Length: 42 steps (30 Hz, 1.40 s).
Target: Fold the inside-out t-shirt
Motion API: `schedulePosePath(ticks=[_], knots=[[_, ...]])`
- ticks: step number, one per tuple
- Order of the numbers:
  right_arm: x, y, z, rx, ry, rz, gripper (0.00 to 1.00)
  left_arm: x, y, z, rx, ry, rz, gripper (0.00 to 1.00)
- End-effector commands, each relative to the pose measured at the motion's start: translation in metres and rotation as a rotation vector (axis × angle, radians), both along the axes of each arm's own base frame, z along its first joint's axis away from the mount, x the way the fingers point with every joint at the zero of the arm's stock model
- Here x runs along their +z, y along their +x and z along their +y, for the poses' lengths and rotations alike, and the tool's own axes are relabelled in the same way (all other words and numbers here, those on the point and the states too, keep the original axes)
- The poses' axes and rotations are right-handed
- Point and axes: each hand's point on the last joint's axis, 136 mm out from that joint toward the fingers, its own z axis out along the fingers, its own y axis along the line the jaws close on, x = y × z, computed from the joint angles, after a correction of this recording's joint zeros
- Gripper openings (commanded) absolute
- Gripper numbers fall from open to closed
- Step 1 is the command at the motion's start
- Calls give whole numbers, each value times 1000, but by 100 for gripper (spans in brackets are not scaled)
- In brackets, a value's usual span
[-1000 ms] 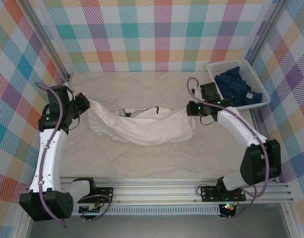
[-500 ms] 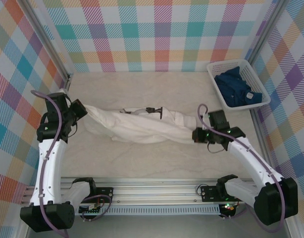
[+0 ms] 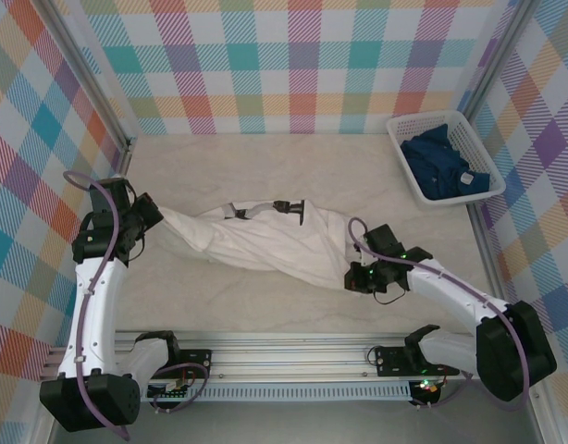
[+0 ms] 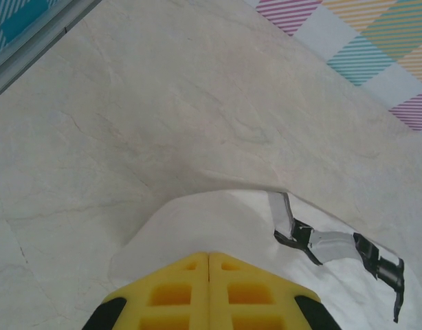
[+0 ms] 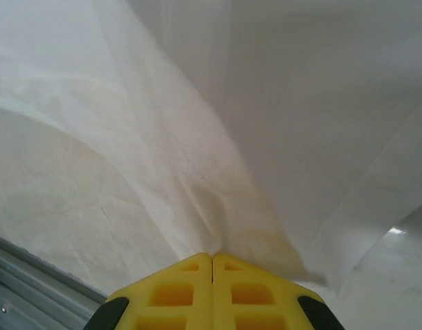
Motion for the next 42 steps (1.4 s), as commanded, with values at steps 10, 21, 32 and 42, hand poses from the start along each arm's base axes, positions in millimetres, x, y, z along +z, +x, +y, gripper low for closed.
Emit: schedulePosePath(ticks=[10,21,32,42], knots=[[14,-9,-19,-48,-115,12,40,-12,3,2,-9,-4,21,0],[-6,24,-6,40,-180,-3,44,-11,6,-5,-43,-29,5,0],[-24,16,3,50,-132,57,41,-11,7,-6,-49,-36,4,0],[-34,3,-3,59,-152,92,44,-13,8,-8,-55,-46,5,0]])
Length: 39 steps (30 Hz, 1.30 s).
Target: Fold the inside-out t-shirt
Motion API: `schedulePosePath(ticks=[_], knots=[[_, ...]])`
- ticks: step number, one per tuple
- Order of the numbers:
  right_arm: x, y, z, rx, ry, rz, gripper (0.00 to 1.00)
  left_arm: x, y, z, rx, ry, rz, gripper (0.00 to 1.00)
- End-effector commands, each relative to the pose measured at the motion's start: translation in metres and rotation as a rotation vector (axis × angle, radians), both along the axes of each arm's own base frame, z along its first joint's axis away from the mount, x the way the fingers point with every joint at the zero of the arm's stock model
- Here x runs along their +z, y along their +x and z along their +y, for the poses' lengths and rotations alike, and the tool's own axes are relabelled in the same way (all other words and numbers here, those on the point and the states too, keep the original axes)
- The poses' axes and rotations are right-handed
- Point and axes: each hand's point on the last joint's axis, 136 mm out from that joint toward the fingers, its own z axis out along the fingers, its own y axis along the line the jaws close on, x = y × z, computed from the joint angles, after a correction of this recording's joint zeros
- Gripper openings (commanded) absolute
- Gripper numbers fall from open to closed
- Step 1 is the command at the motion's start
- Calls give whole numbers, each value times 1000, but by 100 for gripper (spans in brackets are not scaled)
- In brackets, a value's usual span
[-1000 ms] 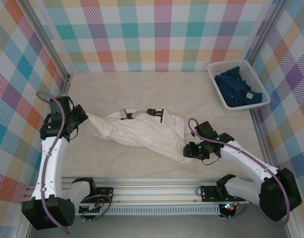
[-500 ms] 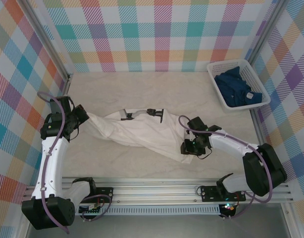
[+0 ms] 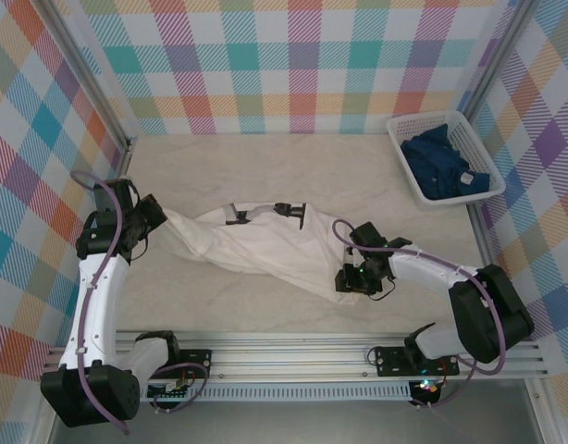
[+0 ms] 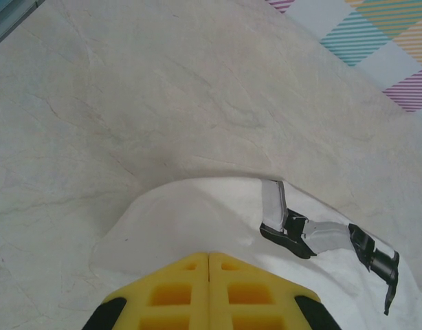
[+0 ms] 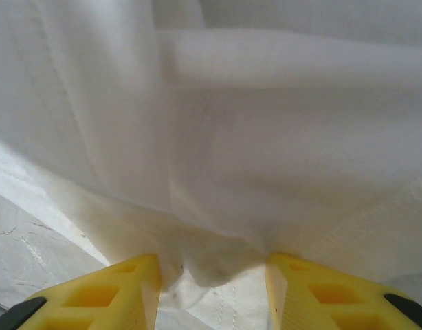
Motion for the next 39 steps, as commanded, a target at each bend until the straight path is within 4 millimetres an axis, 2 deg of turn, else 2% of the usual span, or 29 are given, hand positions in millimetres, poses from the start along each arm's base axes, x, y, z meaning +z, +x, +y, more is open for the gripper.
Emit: schedulePosePath(ticks=[1,8,12,15,23,27,32,37,39], knots=[[-4,-5,0,22,-4,11,43,1,2,2,0,-5,-11,0],[-7,4,5,43,-3,-9,28,1,2,2,-2,-6,-13,0],[-2,9,5,49,-6,-31,15,1,2,2,-1,-6,-13,0],[6,11,4,53,-10,-45,11,1,3,2,-4,-6,-14,0],[34,7,-6,49,-33,-97,14,0,3,2,-6,-6,-12,0],[45,11,-5,47,-26,-126,15,1,3,1,-9,-9,-14,0],[43,16,-2,56,-23,-129,15,2,2,1,-10,-7,-20,0],[33,16,1,64,-19,-105,10,2,1,1,-10,-5,-21,0],[30,14,0,66,-25,-97,14,2,1,1,-9,-8,-20,0]])
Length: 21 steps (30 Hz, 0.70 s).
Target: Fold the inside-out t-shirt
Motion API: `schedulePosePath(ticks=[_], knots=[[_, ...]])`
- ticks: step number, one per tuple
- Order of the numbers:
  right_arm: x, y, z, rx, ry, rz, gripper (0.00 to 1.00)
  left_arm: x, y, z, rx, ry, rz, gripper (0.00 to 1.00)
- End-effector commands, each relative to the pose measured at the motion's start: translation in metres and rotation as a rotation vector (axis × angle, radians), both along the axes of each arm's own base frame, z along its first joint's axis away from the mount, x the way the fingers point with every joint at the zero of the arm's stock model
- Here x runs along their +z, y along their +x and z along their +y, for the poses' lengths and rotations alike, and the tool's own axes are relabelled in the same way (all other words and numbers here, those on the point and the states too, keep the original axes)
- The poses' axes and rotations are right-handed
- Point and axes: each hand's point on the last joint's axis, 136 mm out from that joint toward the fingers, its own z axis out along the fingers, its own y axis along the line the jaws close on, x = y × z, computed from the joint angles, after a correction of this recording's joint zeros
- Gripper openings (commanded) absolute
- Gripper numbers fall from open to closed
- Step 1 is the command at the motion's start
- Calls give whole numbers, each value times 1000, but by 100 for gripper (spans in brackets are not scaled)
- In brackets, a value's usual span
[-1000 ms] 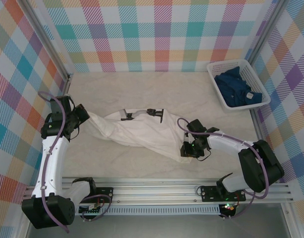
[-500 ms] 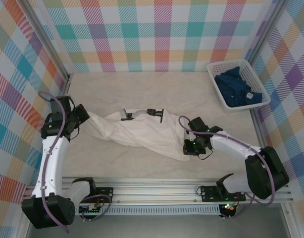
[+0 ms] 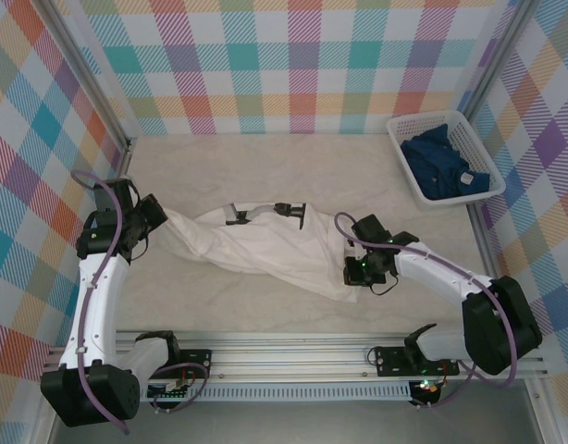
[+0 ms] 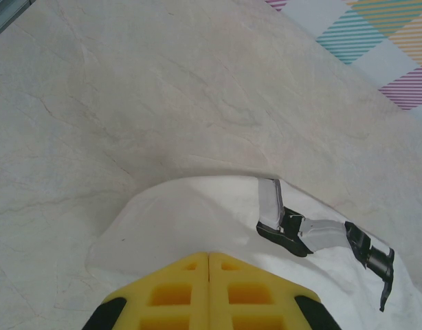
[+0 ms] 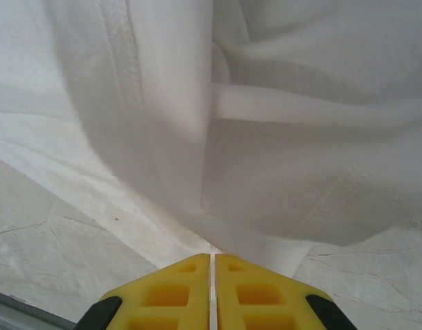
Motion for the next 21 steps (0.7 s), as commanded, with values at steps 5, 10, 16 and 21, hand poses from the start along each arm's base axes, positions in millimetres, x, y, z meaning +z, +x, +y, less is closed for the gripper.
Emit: schedulePosePath(ticks=[5,10,16,21], knots=[[-3,-8,-5,24,-25,14,33,2,1,2,-4,-1,-18,0],[-2,-19,-17,13,-58,16,40,2,1,2,-5,-2,-19,0],[-11,-23,-13,1,-42,51,45,2,1,2,-5,-3,-22,0],[-12,-17,0,21,7,40,43,1,1,1,-8,-5,-20,0]])
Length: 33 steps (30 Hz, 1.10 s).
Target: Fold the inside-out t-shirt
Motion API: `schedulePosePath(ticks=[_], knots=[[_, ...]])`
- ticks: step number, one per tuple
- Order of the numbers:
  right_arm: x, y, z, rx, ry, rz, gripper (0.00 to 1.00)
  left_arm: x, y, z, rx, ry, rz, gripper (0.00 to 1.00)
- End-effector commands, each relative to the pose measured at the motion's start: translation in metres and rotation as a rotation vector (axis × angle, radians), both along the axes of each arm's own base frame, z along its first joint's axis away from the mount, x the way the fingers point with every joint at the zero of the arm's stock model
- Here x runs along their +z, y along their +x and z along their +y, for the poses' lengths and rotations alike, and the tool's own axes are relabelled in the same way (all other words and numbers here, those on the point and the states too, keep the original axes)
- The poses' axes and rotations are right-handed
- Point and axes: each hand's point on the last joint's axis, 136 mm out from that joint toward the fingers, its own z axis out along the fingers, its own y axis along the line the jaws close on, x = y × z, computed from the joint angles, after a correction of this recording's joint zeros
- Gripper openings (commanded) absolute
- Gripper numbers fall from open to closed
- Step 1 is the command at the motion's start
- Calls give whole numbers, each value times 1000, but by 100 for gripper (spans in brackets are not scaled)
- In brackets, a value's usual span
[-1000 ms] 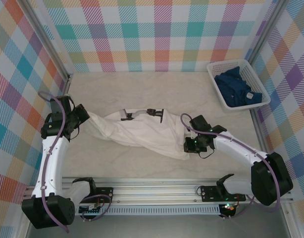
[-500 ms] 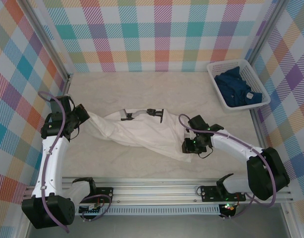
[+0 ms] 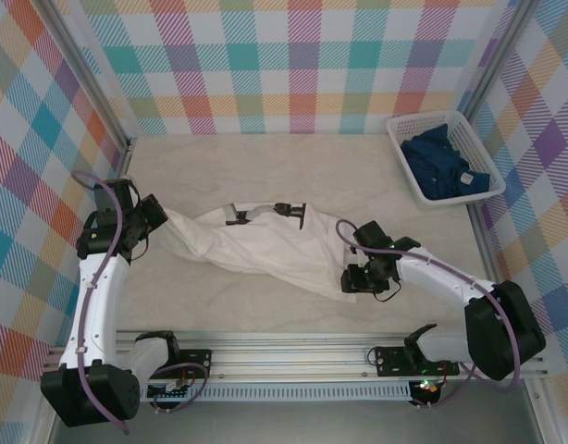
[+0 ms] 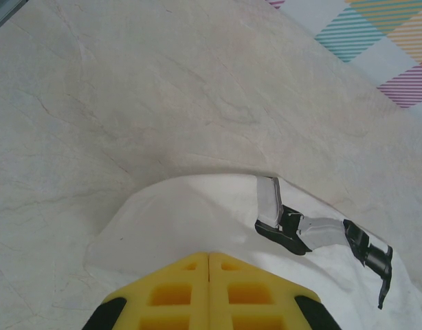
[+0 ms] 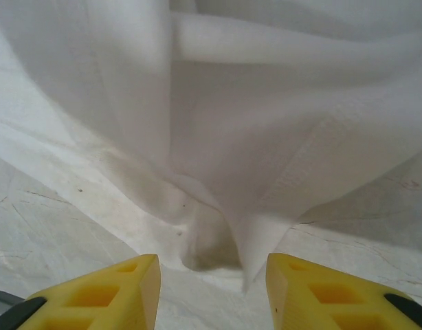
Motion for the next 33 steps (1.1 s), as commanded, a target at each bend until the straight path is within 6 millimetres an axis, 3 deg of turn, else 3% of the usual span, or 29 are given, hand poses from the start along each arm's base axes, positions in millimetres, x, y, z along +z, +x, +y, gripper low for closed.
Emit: schedulePosePath(ticks=[1,5,9,12,14,18,20,23,26,29,33], knots=[[-3,2,11,7,43,11,42,2,2,3,-2,0,-22,0],[-8,7,18,18,59,21,34,3,1,3,0,2,-22,0],[-6,8,16,22,44,11,14,2,1,4,2,3,-19,0],[11,13,13,31,33,-30,0,4,2,3,3,-4,-22,0],[41,27,8,44,17,-122,0,7,2,3,8,-10,-26,0],[131,74,-17,-32,59,-377,0,29,3,5,36,-43,-67,0],[176,96,-30,-84,101,-508,0,49,4,9,60,-66,-122,0],[242,123,-39,-133,172,-702,0,93,6,17,104,-105,-239,0],[304,140,-44,-144,209,-868,0,153,7,22,127,-129,-382,0],[368,136,-58,-168,193,-1030,0,225,-6,21,121,-100,-526,0],[451,98,-80,-193,150,-1270,0,305,-50,29,170,56,-683,0]])
